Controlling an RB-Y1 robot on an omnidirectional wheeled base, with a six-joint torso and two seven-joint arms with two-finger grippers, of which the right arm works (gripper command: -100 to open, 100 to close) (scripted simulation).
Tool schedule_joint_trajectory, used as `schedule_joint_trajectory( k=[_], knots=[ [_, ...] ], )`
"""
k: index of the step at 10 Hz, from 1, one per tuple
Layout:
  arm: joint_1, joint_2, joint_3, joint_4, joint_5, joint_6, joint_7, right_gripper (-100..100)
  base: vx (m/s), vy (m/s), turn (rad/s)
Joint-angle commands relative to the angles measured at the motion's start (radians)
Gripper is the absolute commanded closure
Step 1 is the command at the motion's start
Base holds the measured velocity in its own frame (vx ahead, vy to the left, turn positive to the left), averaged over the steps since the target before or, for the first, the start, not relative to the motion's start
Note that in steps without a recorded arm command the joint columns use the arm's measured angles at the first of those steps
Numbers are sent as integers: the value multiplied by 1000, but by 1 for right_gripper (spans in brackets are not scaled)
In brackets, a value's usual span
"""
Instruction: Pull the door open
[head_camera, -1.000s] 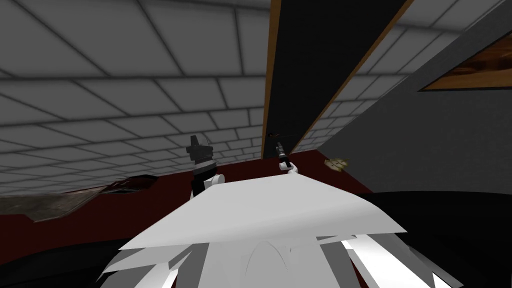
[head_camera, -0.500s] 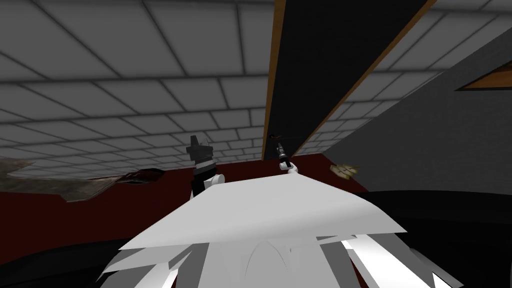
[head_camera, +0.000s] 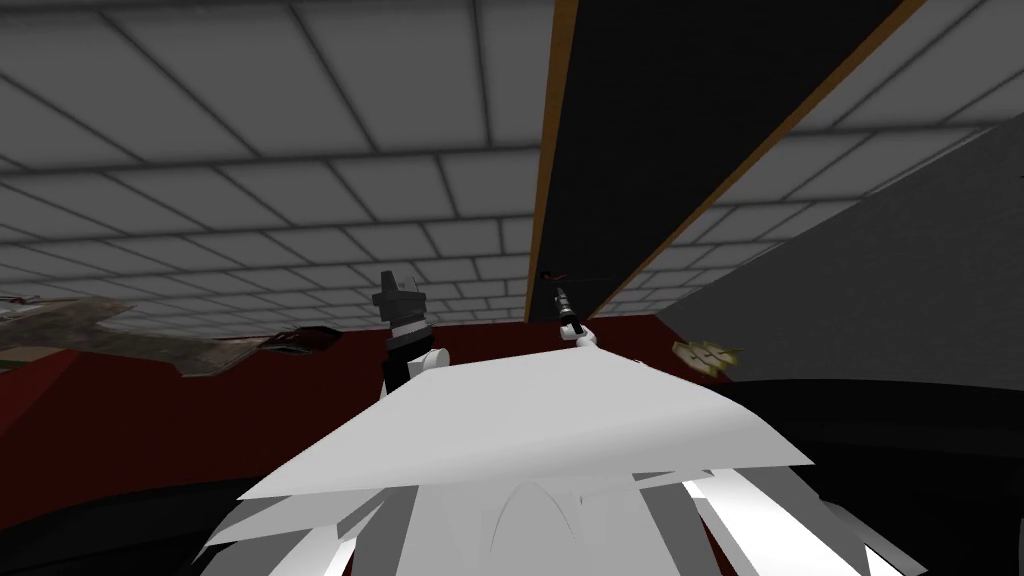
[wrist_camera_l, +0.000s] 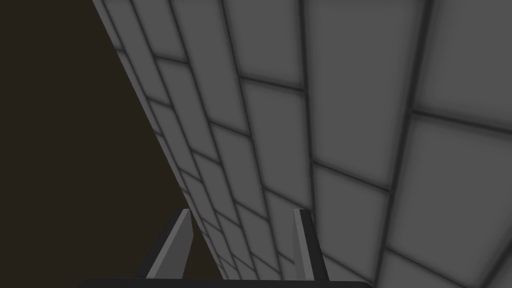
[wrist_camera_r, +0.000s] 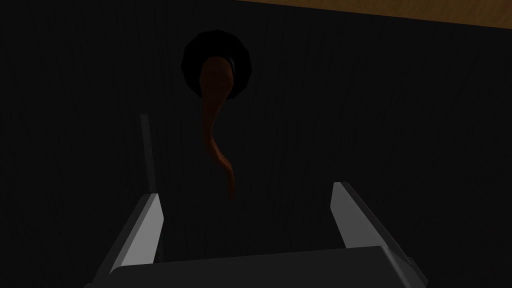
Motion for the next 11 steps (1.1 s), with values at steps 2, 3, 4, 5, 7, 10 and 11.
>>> schedule_joint_trajectory(
  k=[2, 3, 4, 5, 7, 10, 11],
  knots=[
    [-23, -6, -2, 53, -7, -7, -5, -100, 36, -70, 95],
    [-28, -8, -2, 65, -9, -9, -7, -100, 23, -68, 89],
    [-37, -10, -3, 87, -12, -11, -9, -100, 31, -74, 94],
    [-32, -8, -2, 78, -10, -12, -7, -100, 17, -37, 23],
    [-18, -36, -14, 95, -20, -31, -30, -100, 144, 17, 127],
    [8, -83, -34, 121, -35, -62, -67, -100, 218, 23, 163],
    [17, -99, -41, 130, -41, -72, -80, -100, 193, 0, 162]
  ],
)
